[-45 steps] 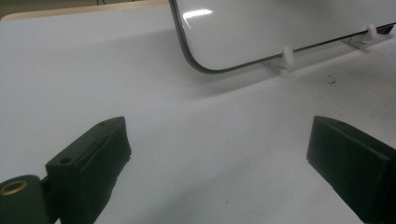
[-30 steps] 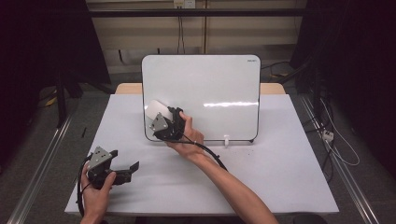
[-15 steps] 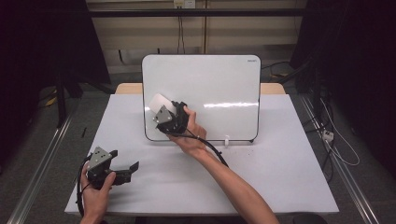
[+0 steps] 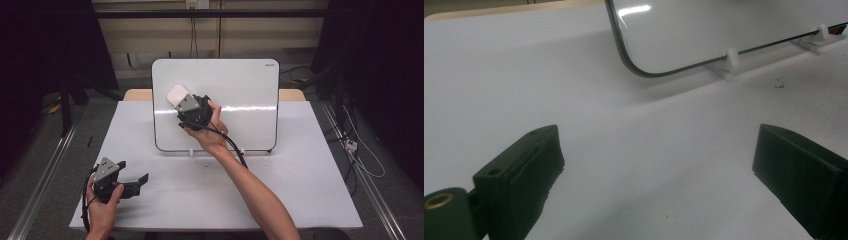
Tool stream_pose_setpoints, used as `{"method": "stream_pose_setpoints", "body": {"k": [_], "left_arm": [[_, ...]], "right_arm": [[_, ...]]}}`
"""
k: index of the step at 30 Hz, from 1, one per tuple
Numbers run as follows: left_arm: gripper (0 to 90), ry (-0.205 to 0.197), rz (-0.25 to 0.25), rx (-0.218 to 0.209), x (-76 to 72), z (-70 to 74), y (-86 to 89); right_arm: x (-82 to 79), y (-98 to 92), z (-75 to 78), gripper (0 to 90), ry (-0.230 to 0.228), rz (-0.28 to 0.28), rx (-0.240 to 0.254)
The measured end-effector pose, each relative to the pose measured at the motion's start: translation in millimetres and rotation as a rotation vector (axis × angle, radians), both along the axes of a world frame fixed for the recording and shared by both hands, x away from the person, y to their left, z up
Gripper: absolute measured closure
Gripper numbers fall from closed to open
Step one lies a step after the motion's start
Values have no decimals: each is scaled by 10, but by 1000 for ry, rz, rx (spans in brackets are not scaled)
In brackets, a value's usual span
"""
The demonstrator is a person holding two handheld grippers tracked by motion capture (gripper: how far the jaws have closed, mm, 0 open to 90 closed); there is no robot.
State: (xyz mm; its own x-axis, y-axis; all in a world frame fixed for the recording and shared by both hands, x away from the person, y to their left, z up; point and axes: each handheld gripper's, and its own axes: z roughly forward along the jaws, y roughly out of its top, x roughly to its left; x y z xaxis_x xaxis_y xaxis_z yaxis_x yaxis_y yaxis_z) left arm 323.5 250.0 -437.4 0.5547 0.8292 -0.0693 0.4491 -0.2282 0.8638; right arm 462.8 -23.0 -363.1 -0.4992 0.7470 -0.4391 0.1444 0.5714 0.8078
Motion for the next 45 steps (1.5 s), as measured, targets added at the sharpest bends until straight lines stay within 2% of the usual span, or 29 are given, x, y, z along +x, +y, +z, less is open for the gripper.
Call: {"method": "stream_pose_setpoints", "body": {"k": [2,5,10,12,15,17,19,23,26,28,30,35,37,42,45], "left_arm": [[58,-1,0,-2,-7,1,1],[58,8,0,0,-6,3,17],[58,12,1,-1,19,-8,11],[58,8,-3,-3,13,-2,6],[58,3,0,-4,4,0,10],[58,8,2,-4,6,1,18],[58,2,2,-2,8,5,17],[58,1,3,2,-2,13,4],[58,5,-4,-7,14,5,-6],[58,-9,-10,-1,15,16,-33],[58,-14,-14,6,15,18,-47],[58,5,0,-2,29,-13,-16],[58,9,-6,4,26,-4,5],[58,1,6,3,16,-6,-12],[58,3,-5,5,17,0,-17]], "right_arm": [[13,-50,21,314,32,15,46],[2,-92,19,314,42,29,50],[-71,-118,58,314,24,56,65],[-96,-128,80,314,24,65,86],[-136,-144,63,314,14,70,87],[-167,-151,28,314,-1,68,59],[-193,-163,1,314,0,77,60],[-232,-224,-7,314,2,76,85],[-270,-294,1,314,-5,71,80],[-306,-342,1,314,-14,76,71],[-328,-398,-7,314,-13,72,91],[-361,-541,-47,314,-2,59,94],[-377,-607,-46,314,3,48,111],[-426,-735,-59,314,8,31,120],[-456,-809,-69,314,9,25,122]]}}
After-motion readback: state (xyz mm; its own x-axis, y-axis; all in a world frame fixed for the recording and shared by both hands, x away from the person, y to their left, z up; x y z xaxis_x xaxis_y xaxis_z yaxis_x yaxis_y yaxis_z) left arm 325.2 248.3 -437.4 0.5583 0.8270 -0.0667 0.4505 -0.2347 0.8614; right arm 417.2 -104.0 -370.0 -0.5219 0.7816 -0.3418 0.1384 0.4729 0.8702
